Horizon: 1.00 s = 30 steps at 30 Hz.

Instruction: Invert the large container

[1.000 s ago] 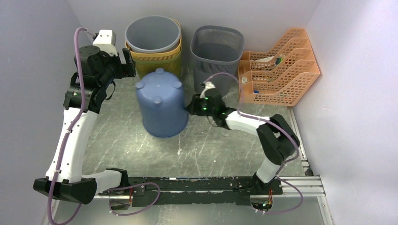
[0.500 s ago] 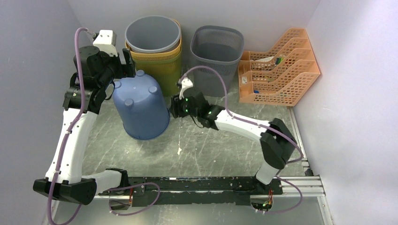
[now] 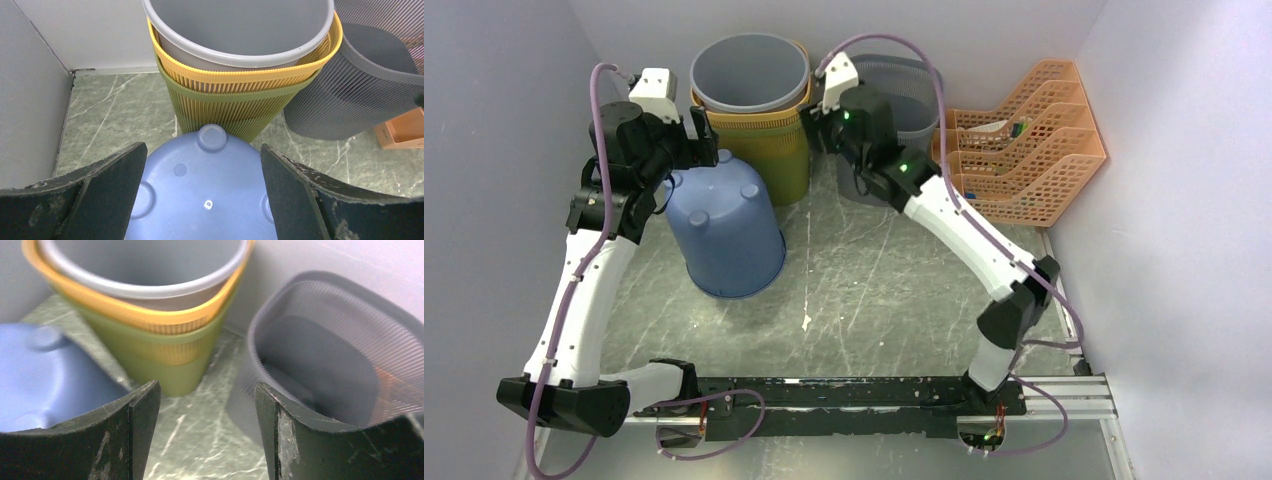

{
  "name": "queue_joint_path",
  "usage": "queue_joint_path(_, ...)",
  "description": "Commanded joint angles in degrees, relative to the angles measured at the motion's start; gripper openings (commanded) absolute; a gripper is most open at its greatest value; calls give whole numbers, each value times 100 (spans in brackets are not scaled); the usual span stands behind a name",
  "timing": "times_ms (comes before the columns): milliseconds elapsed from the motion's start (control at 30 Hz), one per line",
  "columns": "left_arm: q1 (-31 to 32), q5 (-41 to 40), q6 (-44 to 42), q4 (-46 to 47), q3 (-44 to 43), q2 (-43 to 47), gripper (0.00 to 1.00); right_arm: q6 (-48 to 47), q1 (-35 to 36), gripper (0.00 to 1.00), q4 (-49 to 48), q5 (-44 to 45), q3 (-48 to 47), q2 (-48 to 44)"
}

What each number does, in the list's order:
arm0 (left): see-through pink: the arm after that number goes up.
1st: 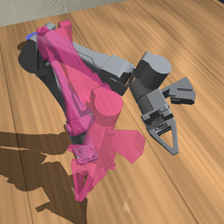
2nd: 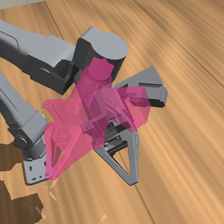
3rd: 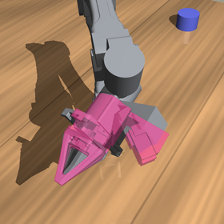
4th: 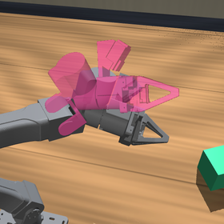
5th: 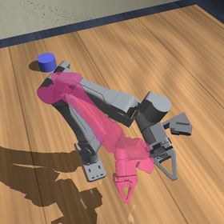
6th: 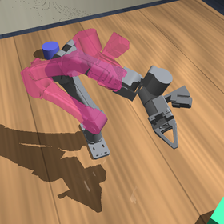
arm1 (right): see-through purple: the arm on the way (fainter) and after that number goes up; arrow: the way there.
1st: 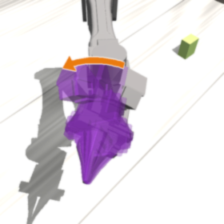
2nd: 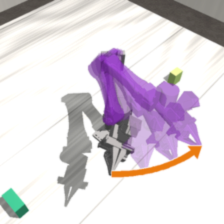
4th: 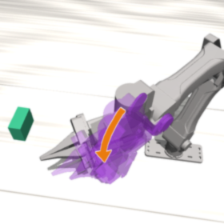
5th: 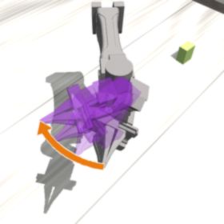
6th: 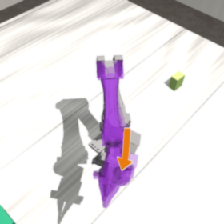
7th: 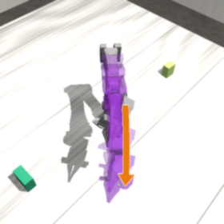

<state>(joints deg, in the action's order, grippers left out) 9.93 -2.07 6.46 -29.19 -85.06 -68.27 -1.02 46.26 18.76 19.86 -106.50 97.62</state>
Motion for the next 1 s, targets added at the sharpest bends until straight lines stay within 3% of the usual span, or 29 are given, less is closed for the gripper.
queue_joint_path(0, 35, 163, 23, 256, 20, 101, 95, -424, -787, 69, 1199, -378, -974, 812)
queue_joint_path(267, 35, 162, 20, 262, 122, 220, 95, -931, -1440, 70, 1636, -1192, -1936, 1646)
queue_joint_path(533, 35, 113, -39, 212, 136, 235, 95, -944, -1758, 69, 1460, -1539, -1280, 1571)
queue_joint_path(733, 35, 100, -39, 195, 186, 269, 96, -834, -1773, 62, 1384, -1679, -826, 1512)
queue_joint_path(967, 35, 57, -35, 186, 176, 309, 95, -680, -1923, 16, 1176, -2086, -419, 1145)
